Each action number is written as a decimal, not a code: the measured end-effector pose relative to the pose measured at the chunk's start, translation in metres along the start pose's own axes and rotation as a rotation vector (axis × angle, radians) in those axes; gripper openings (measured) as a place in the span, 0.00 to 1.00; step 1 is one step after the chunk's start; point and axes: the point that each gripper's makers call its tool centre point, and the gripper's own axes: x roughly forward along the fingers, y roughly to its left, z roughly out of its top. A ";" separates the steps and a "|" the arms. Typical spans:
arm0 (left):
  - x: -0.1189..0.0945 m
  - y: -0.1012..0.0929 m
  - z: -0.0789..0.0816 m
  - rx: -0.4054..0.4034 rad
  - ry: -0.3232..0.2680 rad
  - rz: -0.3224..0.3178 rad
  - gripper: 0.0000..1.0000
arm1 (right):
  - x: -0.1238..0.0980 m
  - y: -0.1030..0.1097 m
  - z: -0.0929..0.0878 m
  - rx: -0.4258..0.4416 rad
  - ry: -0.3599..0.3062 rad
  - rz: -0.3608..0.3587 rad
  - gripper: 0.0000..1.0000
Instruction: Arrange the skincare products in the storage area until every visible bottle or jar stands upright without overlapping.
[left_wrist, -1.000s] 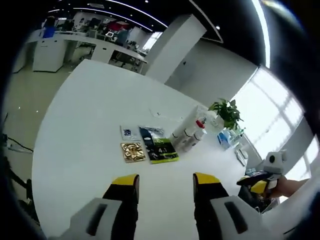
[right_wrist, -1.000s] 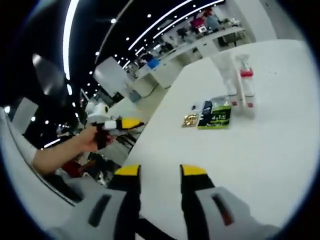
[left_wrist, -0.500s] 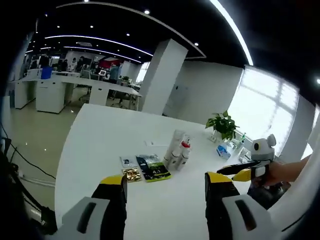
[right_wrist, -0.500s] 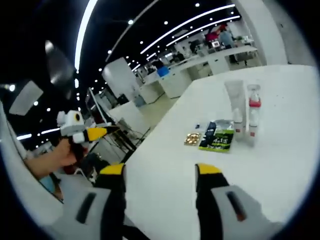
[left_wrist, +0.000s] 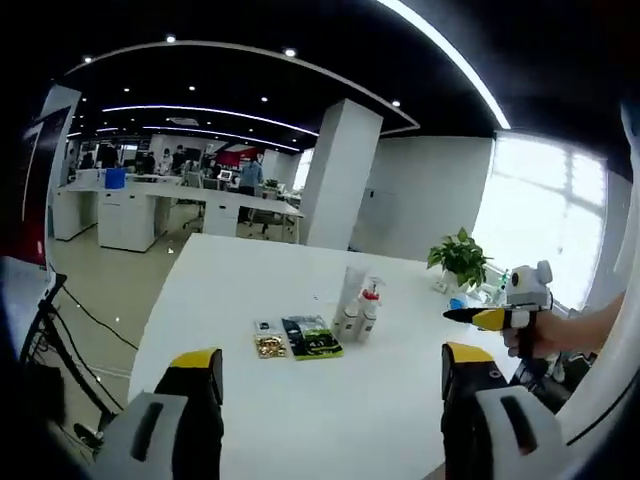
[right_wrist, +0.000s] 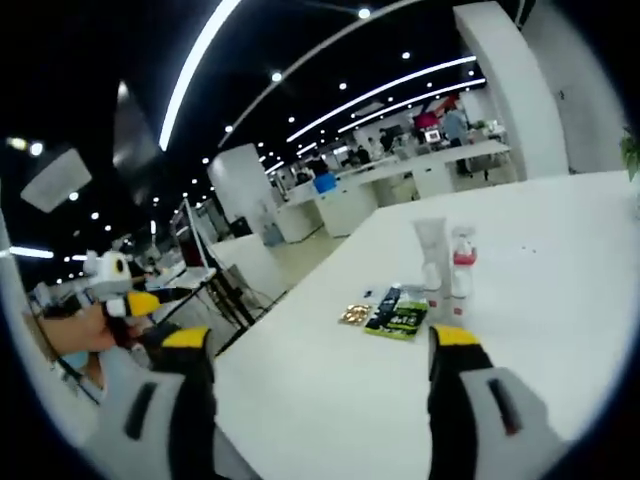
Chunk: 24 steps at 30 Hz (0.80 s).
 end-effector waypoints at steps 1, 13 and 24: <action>-0.007 -0.004 -0.006 0.000 0.006 0.002 0.99 | -0.002 -0.001 -0.001 0.000 -0.003 0.001 0.90; -0.046 -0.016 -0.026 0.057 -0.011 0.082 1.00 | -0.013 0.013 -0.015 -0.116 -0.013 0.011 0.99; -0.069 -0.019 -0.040 0.082 -0.058 0.150 1.00 | -0.031 0.026 -0.022 -0.156 -0.016 0.013 0.99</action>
